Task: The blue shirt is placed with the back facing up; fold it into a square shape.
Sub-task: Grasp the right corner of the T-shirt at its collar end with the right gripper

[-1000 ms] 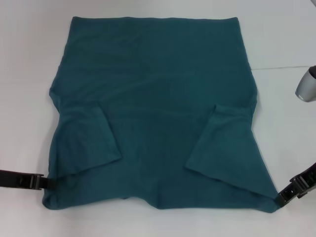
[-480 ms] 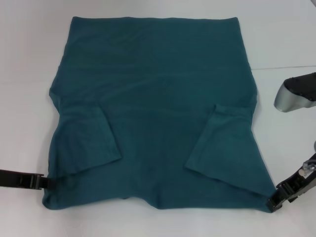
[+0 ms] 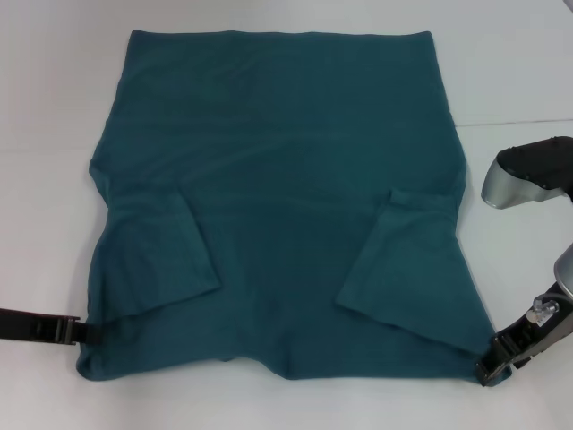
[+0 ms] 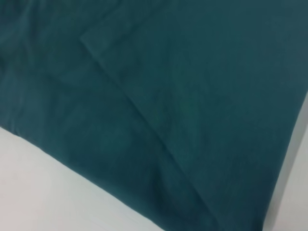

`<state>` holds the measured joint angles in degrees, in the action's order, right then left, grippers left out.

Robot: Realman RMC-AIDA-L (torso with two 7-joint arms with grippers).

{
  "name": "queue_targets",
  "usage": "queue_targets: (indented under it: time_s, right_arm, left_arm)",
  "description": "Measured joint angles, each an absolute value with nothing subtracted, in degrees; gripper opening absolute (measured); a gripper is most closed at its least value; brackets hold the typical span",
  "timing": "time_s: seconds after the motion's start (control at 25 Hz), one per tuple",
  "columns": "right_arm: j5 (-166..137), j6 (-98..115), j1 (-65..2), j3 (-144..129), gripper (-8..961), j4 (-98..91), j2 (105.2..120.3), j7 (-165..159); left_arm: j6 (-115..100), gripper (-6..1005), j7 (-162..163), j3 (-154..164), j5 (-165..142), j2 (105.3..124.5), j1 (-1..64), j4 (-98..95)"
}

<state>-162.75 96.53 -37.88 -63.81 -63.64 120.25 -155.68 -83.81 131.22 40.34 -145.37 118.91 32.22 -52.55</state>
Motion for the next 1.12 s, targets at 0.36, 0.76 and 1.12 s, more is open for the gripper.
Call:
queue_targets:
  time_s: [0.36,0.76,1.12]
  right_arm:
    - [-162.8,95.9,-37.9,-64.9,606,-63.2,120.23,-156.3]
    - [-161.8,94.1,-38.4,-65.5,564,-60.9,120.23,-156.4]
    - [-158.5,93.2,-38.1,-66.0,526,-60.4,120.15,-154.9]
  left_arm:
    - [-83.6,27,131.2,40.2,-145.4,118.91,32.2,-52.6]
    - [-83.6,26,131.2,40.3,-145.5,118.83,32.2,-52.6]
    - [-83.7,26,131.4,40.3,-145.5,118.82,32.2,-52.5]
